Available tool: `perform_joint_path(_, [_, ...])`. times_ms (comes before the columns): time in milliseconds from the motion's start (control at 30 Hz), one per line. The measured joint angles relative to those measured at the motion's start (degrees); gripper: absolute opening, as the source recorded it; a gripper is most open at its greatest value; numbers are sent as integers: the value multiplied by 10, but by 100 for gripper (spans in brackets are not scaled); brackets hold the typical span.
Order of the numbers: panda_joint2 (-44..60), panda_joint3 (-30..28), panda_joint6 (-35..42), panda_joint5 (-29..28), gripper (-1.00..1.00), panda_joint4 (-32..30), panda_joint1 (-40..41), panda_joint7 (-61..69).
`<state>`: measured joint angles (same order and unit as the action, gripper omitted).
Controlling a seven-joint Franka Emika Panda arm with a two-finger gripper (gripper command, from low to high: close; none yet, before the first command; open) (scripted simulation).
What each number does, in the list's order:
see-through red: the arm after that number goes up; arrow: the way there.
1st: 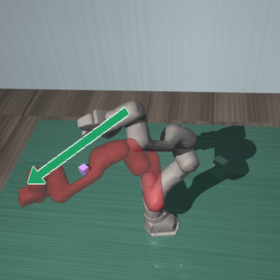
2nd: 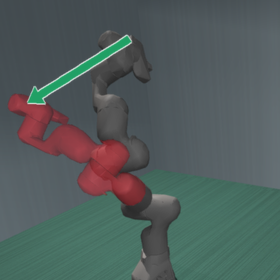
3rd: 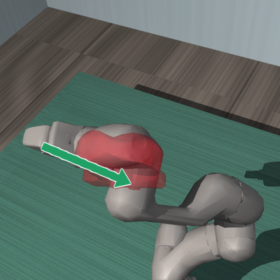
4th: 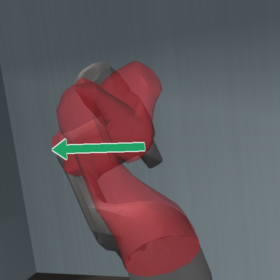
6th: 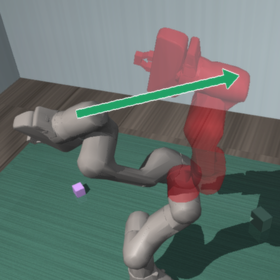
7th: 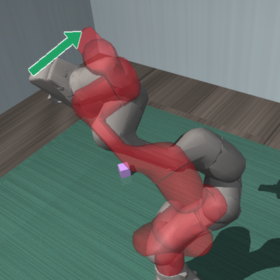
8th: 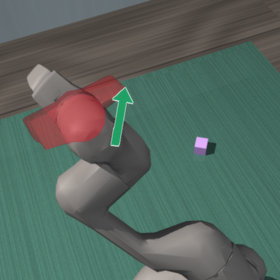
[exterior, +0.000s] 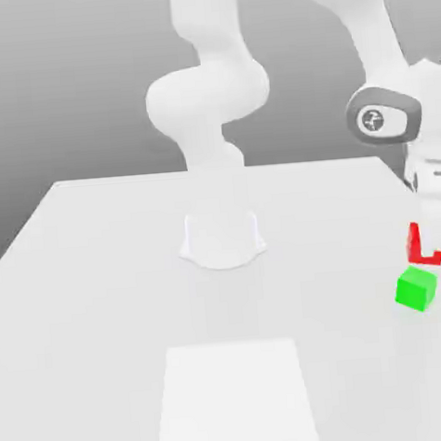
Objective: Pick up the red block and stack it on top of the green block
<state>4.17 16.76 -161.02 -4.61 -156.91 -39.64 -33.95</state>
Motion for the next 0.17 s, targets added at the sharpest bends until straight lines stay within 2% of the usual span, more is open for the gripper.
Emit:
perform_joint_path(67, [29, -10, -26, -27, -100, 0, -6, -19])
perform_joint_path(100, [36, -13, -33, -33, 100, 0, -8, -24])
perform_joint_path(167, [36, -13, -33, -33, 100, 0, -8, -24])
